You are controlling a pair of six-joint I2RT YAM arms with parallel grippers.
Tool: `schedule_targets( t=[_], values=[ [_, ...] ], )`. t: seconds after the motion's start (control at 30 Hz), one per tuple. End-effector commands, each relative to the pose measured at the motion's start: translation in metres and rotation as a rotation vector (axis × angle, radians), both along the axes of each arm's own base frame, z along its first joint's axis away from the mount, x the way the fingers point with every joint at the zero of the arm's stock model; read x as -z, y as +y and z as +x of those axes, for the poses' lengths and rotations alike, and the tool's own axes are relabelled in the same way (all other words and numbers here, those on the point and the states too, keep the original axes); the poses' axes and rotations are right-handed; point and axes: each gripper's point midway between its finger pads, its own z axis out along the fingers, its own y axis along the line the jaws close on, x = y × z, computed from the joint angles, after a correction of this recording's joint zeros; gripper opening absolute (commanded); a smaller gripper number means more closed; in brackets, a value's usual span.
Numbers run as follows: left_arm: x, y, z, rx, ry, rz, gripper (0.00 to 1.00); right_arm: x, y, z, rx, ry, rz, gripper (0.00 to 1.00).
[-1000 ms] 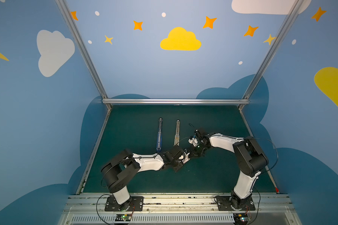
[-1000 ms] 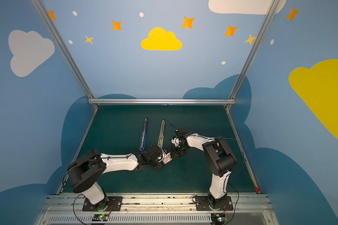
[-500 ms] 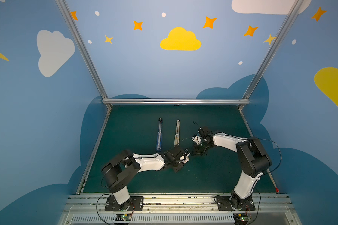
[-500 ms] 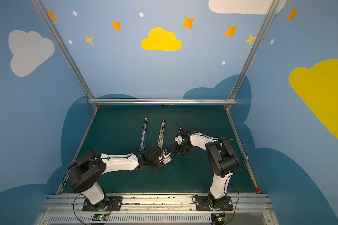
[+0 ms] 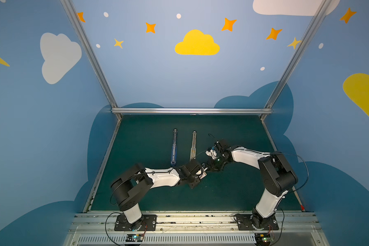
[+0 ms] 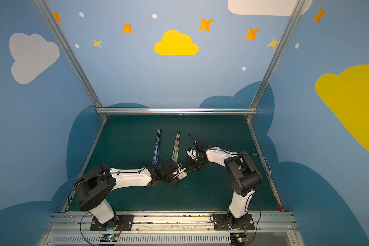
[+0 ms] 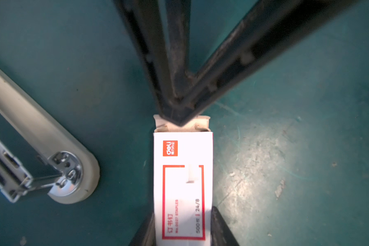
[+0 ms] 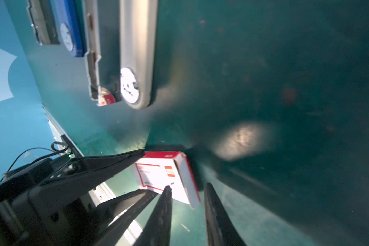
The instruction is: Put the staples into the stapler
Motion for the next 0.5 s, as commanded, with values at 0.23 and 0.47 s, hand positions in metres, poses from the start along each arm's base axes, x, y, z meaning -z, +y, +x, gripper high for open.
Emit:
schedule_targets(
  t=[0.23, 0.47],
  values=[
    [0.017, 0.016, -0.011, 0.002, 0.046, 0.087, 0.39, 0.007, 0.006, -0.004, -0.029, 0.005, -0.013, 0.18],
    [0.017, 0.017, -0.011, 0.002, 0.045, 0.088, 0.39, 0.013, -0.004, 0.000, -0.019, -0.014, -0.088, 0.24]
  ],
)
